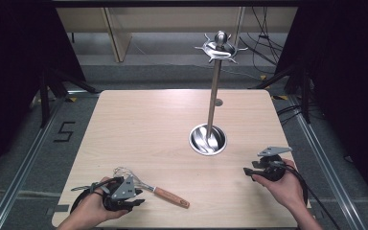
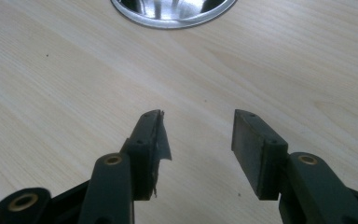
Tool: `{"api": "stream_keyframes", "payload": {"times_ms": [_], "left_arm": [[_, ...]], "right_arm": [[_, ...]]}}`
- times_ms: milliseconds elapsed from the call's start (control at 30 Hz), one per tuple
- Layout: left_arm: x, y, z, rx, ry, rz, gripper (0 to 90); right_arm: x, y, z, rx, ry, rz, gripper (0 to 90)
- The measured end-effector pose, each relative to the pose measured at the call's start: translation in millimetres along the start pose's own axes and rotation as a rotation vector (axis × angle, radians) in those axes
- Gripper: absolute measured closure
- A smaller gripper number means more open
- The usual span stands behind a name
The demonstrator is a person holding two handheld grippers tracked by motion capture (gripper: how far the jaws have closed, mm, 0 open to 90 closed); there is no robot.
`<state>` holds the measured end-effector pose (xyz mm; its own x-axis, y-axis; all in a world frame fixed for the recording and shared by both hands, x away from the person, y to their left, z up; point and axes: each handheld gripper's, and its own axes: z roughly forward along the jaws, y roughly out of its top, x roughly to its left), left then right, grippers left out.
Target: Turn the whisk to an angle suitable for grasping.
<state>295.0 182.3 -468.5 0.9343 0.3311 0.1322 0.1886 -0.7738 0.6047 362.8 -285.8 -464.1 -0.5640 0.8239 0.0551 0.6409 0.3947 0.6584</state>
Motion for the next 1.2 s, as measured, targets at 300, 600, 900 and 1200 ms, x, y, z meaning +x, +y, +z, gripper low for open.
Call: {"api": "stream_keyframes", "payload": {"times_ms": [300,600,900,1200], "left_arm": [[-15.4,21.1,15.6,0.060,-0.136,0.072,89.2],[-22.2,48.8,44.9,0.180,-0.193,0.169,89.2],[-17.5,62.9,66.2,0.248,-0.202,0.211,89.2],[-10.5,73.9,75.0,0.247,-0.195,0.188,89.2]], "right_arm": [[2.4,1.7,-3.1,0.051,-0.008,0.035,53.4],[1.1,1.3,-1.4,0.045,-0.010,0.042,53.1],[3.4,1.1,-3.2,0.061,0.000,0.078,53.1],[1.6,0.4,-1.5,0.044,-0.006,0.045,53.0]]}}
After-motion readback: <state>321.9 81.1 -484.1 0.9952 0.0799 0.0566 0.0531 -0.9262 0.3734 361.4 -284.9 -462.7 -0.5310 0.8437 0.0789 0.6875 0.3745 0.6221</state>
